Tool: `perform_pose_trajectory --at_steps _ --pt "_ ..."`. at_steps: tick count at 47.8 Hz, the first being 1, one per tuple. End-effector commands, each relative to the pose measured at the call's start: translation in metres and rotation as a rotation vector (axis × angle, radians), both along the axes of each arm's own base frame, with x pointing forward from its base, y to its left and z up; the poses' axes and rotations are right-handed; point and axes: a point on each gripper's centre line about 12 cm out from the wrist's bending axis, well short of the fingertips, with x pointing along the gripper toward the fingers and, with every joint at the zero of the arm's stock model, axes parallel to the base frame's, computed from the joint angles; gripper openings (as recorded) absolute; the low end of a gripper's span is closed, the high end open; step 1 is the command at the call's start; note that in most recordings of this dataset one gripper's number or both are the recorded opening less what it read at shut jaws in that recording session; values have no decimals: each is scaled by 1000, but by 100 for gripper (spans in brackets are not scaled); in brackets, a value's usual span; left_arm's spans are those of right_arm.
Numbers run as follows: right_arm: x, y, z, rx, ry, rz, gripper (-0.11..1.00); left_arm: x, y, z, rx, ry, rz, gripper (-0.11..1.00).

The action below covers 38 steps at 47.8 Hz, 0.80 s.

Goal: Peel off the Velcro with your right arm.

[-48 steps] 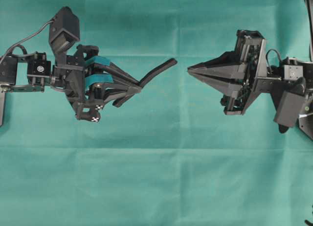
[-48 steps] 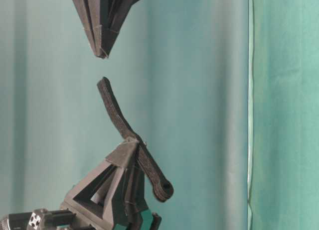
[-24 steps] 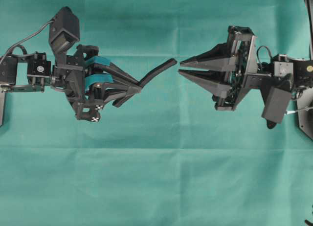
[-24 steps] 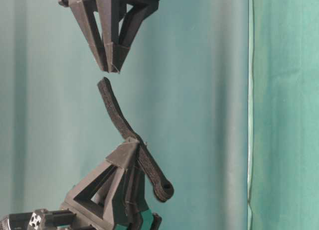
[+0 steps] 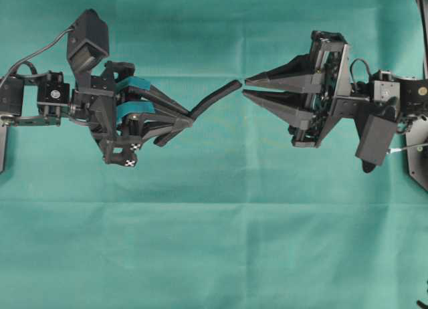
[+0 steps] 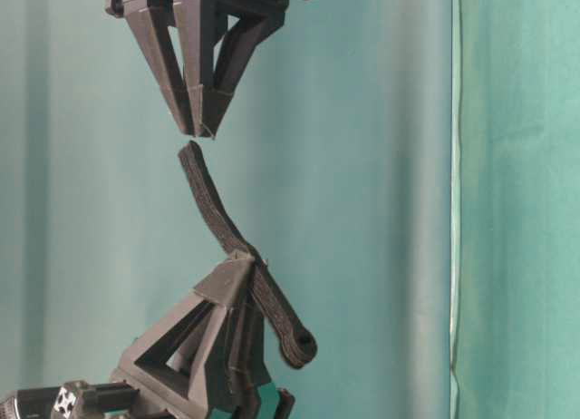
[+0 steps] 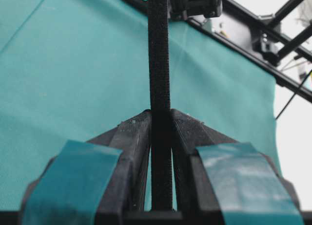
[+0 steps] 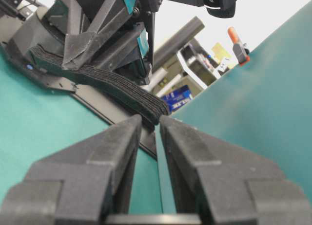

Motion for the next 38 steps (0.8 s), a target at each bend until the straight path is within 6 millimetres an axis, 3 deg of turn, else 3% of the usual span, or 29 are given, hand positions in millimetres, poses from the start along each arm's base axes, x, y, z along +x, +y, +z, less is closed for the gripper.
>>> perform_pose_trajectory --at_steps 1,38 --pt "3 -2 11 -7 -38 -3 2 0 1 10 -1 -34 4 10" --pt "7 -2 8 -9 -51 -1 2 0 1 9 -2 -32 4 10"
